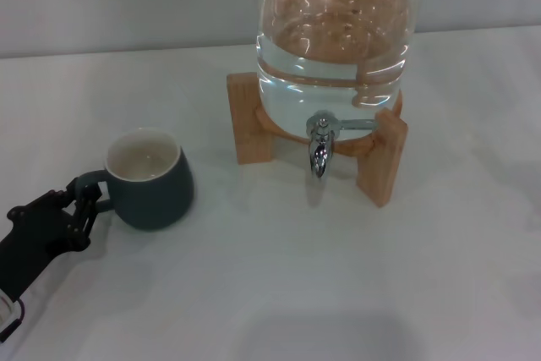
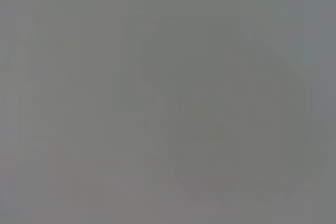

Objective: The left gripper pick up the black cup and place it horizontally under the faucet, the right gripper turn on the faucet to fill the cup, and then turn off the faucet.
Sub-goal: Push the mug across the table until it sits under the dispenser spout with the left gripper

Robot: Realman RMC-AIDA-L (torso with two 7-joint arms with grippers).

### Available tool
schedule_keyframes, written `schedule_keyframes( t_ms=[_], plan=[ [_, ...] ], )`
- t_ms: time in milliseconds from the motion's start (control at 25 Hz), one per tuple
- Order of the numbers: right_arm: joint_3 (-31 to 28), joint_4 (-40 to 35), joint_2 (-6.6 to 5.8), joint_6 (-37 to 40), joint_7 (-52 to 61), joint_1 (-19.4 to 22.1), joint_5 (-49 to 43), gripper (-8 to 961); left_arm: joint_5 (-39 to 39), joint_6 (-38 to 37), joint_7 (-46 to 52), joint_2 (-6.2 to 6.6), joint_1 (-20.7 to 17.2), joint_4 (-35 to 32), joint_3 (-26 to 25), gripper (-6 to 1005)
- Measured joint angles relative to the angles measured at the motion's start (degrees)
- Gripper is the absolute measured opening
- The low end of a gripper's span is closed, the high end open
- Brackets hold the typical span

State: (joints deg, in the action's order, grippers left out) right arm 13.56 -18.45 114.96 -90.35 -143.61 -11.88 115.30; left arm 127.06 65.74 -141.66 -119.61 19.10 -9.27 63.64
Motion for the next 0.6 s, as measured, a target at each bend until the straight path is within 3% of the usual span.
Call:
schedule_keyframes(
  t_ms=[600],
  plan=[
    [0.31, 0.37, 0.00, 0.03, 0.00, -0.50, -0.17, 783, -1.31, 1.21, -3.46, -0.25, 2.35, -1.62, 10.76, 180]
  ],
)
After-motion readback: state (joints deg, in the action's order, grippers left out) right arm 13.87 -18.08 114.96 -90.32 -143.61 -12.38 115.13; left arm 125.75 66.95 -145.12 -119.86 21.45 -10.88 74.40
